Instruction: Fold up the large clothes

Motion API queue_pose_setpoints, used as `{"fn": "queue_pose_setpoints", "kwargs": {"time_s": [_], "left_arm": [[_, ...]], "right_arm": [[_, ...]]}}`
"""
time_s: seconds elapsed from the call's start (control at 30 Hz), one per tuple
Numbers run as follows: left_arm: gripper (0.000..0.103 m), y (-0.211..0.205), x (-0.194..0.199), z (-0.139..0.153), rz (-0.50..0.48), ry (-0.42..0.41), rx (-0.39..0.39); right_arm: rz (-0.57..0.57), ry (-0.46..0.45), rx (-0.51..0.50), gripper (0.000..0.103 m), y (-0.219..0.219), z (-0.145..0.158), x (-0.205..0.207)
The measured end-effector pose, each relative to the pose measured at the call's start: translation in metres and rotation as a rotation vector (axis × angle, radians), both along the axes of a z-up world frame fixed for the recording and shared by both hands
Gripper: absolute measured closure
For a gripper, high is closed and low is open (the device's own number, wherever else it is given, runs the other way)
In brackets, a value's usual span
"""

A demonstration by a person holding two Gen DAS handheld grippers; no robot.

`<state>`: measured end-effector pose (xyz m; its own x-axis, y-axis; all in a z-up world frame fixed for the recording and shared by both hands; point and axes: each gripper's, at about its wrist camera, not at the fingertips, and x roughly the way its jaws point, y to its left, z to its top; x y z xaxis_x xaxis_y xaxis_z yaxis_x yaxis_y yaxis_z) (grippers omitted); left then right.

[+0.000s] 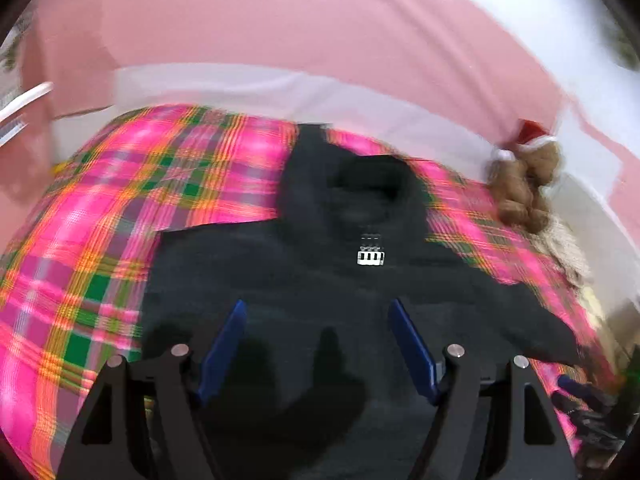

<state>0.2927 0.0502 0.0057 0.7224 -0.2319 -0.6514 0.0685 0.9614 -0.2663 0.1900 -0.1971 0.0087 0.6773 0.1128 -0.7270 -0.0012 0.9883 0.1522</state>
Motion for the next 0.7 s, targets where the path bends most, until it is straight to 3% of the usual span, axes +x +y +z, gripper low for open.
{"fn": "queue_pose_setpoints", "kwargs": {"time_s": [0.2, 0.3, 0.43, 0.53, 0.7], "left_arm": [[0.028, 0.029, 0.022, -0.047, 0.043, 0.107, -0.03], [0.028, 0.026, 0.022, -0.066, 0.027, 0.126, -0.001], [0.028, 0.019, 0.015, -0.056, -0.016, 0.113, 0.008], [0.028, 0.026, 0.013, -0.036, -0.025, 0.07, -0.018], [0.028, 0.035, 0.044, -0.021, 0.024, 0.015, 0.082]], "right_arm": [[0.056, 0.122, -0.028, 0.06, 0.024, -0.044, 0.085], [0.032, 0.158, -0.043, 0.06, 0.013, -0.061, 0.123], [0.019, 0.148, -0.083, 0.06, 0.005, -0.058, 0.152], [0.002, 0.133, -0.053, 0.06, -0.001, -0.042, 0.151], [-0.013, 0.045, -0.014, 0.06, -0.006, -0.017, 0.15]]}}
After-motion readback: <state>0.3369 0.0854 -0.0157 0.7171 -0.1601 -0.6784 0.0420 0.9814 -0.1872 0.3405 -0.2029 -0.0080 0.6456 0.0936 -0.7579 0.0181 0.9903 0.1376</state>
